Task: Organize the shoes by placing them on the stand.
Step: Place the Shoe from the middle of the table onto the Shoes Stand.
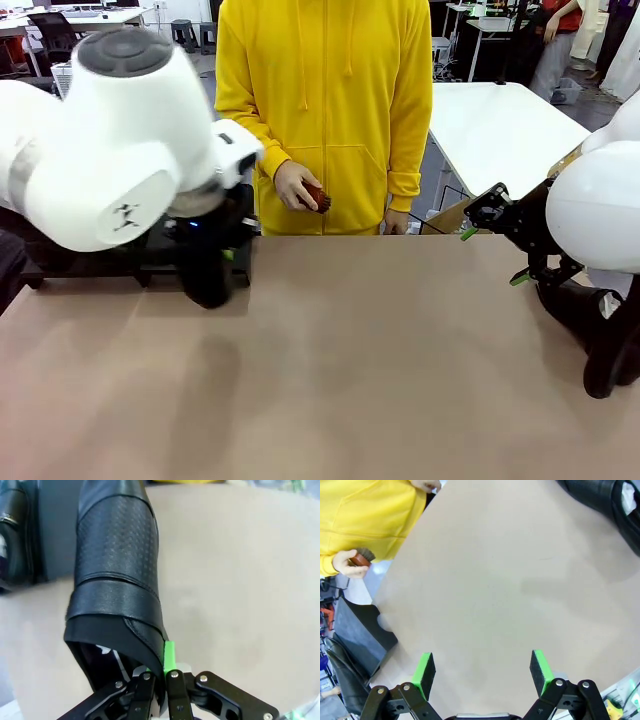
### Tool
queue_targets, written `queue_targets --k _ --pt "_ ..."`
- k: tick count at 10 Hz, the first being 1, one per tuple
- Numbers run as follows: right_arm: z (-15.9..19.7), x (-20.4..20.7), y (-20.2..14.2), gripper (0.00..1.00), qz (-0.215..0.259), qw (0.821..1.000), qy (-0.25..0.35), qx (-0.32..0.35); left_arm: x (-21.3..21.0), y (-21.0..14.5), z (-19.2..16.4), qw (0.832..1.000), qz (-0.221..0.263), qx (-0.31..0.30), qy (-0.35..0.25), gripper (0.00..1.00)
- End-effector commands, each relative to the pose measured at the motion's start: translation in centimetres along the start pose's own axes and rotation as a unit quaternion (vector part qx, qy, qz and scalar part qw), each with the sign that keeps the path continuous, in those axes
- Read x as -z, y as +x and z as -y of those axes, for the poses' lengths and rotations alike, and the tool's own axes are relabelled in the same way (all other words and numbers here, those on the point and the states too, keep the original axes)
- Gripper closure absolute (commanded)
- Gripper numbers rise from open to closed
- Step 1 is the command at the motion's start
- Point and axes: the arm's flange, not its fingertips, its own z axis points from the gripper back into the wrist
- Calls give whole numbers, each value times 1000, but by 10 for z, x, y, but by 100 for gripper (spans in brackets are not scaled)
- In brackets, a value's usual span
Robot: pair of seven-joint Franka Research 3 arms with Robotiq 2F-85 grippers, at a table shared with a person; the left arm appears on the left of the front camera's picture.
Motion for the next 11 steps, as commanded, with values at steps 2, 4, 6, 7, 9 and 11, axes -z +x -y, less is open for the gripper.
queue_targets --k 2,4,6,7,9,11 --pt "0 0 2 0 2 1000 4 -11 34 49 -36 995 86 -28 41 100" --pt "0 0 2 0 2 1000 4 -11 46 72 -45 993 102 -24 58 100" --pt "0 0 2 0 2 1000 4 -11 68 89 -52 991 101 -3 85 100" --pt "0 0 2 0 2 1000 4 -11 80 94 -56 990 99 4 98 100" --pt "0 0 2 0 2 1000 4 -11 102 102 -61 989 95 17 114 100" --pt "0 0 2 0 2 1000 4 -11 116 104 -68 989 87 27 118 100"
